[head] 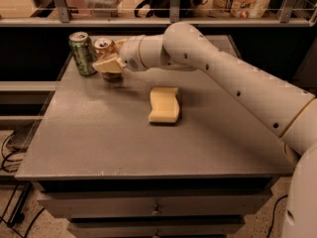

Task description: Move orange can near green can

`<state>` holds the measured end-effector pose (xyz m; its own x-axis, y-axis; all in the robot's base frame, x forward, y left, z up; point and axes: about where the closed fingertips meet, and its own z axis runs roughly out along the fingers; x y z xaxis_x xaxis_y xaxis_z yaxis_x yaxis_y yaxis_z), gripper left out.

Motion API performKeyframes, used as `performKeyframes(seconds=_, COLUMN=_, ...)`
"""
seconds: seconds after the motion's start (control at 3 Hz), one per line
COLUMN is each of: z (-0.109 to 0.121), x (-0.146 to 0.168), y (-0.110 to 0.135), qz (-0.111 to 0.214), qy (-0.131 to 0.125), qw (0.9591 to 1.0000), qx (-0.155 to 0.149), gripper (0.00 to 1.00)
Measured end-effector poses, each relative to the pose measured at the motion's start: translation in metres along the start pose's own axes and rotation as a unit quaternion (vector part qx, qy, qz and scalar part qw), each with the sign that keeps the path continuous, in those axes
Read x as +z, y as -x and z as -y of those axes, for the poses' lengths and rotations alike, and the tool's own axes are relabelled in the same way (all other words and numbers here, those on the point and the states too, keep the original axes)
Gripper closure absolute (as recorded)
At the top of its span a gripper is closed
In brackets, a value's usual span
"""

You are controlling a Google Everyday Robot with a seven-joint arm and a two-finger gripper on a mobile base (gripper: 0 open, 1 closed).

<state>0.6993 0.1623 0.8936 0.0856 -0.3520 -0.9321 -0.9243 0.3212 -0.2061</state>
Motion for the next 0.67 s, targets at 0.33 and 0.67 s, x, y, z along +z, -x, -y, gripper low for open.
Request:
performKeyframes(seconds=0.33, z=-0.002, x=0.0022, y=0.0006, qz=0.001, qy=0.003, qw=1.0, qx=0.0, gripper=0.0)
performKeyframes(seconds=0.67, z=-0.0021, x=0.0022, y=0.0006, qz=0.001, qy=0.003, qw=1.0, qx=0.0, gripper=0.0)
